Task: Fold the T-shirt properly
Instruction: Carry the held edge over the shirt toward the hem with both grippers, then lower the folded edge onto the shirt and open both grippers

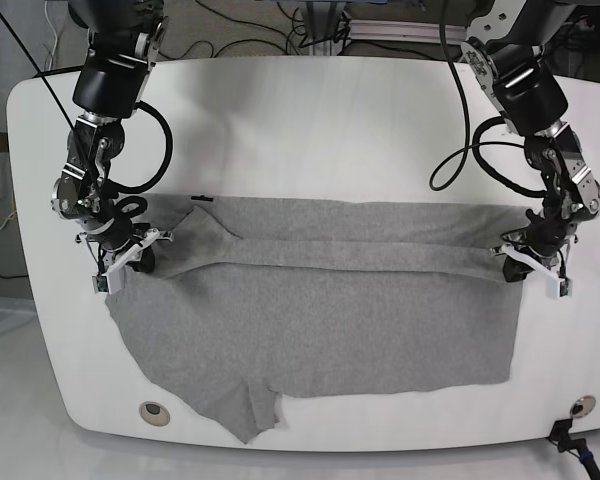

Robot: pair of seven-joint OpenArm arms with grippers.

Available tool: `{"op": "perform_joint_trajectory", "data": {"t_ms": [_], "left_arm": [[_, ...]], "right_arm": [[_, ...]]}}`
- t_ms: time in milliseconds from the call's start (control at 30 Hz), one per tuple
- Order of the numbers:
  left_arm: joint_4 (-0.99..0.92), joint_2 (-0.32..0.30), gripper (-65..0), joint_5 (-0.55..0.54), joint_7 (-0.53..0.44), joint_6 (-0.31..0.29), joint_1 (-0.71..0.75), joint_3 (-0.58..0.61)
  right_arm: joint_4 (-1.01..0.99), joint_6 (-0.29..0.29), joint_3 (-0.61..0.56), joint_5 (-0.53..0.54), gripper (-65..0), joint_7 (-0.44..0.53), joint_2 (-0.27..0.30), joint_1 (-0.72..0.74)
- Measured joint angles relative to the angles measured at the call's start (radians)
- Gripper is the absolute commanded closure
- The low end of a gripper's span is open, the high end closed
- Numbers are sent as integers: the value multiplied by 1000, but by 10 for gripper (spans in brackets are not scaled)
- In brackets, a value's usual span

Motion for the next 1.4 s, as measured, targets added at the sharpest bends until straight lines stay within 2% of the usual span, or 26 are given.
{"op": "perform_joint_trajectory", "data": {"t_ms": [33,100,133,200,300,433,633,767,867,1033,1233,1400], "left_arm": [[0,-5,-135,0,0,1,2,1],[0,-14,-219,0,0,54,2,1],[1,-19,-230,5,-1,81,2,6],[4,-33,-233,7,-31,85,8,50],[4,-54,-231,-6,-57,71,8,105],[16,-72,-230,-2,-122,81,38,132],[187,-86,-230,17,-180,72,129,281],[323,-91,-230,142,-188,81,238,278],[393,-88,-228,143,-179,68,293,282],[477,-93,-228,143,-194,72,382,277],[506,-87,-228,138,-187,64,414,245],[505,-95,-228,146,-186,73,425,225]], "right_arm": [[-1,0,0,-22,-215,10,-1,1],[-2,1,0,-47,-342,23,0,6],[-2,0,0,-59,-401,28,0,7],[-2,0,0,-68,-479,69,0,8],[0,1,0,-114,-473,70,2,8],[34,5,-1,-139,-471,65,11,-16],[185,0,7,-138,-471,73,31,-139],[228,5,62,-132,-471,71,49,-222],[228,-3,114,-142,-471,69,69,-254],[227,5,122,-138,-471,74,95,-287],[221,8,122,-130,-471,72,83,-304],[120,13,122,-127,-471,149,69,-309]]}}
